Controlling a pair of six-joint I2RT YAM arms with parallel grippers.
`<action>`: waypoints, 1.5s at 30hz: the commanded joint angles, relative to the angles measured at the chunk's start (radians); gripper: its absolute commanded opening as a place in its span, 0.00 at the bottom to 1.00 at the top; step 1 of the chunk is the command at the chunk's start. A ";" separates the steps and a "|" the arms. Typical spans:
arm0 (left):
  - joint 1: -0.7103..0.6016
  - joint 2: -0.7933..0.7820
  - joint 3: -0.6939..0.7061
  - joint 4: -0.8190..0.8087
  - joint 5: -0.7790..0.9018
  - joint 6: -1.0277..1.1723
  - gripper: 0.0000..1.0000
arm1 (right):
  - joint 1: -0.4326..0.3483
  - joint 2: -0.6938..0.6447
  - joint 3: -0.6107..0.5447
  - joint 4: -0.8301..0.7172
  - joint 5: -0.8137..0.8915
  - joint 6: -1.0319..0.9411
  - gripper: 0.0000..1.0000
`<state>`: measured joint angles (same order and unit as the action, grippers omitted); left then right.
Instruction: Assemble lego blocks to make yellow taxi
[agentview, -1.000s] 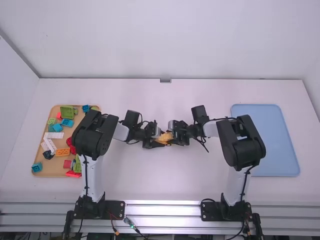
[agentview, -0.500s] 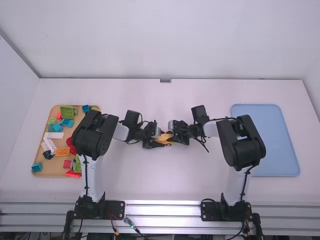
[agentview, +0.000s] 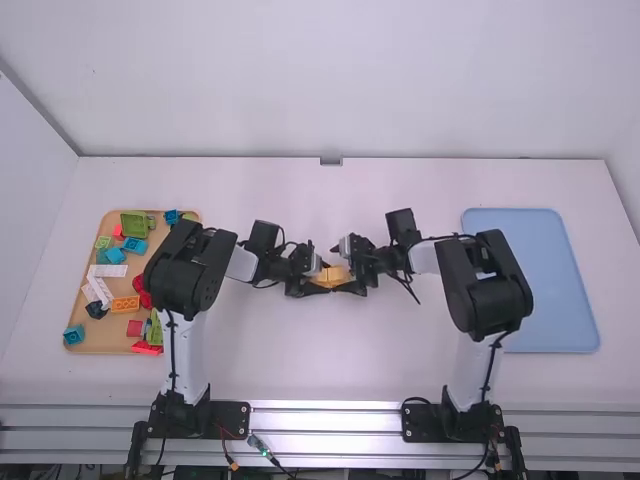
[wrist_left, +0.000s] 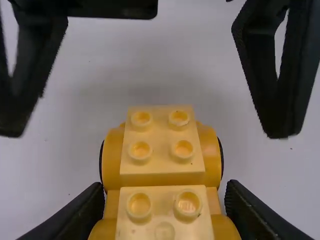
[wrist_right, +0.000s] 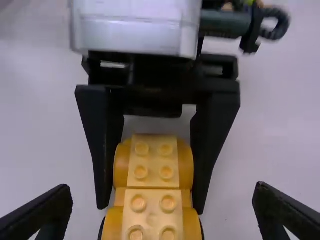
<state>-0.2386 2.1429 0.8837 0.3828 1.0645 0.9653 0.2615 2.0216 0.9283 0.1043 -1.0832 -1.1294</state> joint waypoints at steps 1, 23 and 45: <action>-0.004 0.018 -0.007 -0.011 -0.031 -0.008 0.36 | -0.029 0.016 0.008 0.005 -0.131 0.004 0.81; -0.004 0.018 -0.007 -0.008 -0.031 -0.008 0.34 | 0.052 0.017 0.007 -0.079 0.237 0.060 0.00; -0.004 0.018 -0.007 -0.011 -0.034 -0.017 0.36 | 0.020 -0.013 0.040 -0.150 0.169 0.056 0.00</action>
<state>-0.2386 2.1429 0.8841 0.3862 1.0611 0.9607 0.3080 1.9945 0.9604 -0.0303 -0.9104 -1.0767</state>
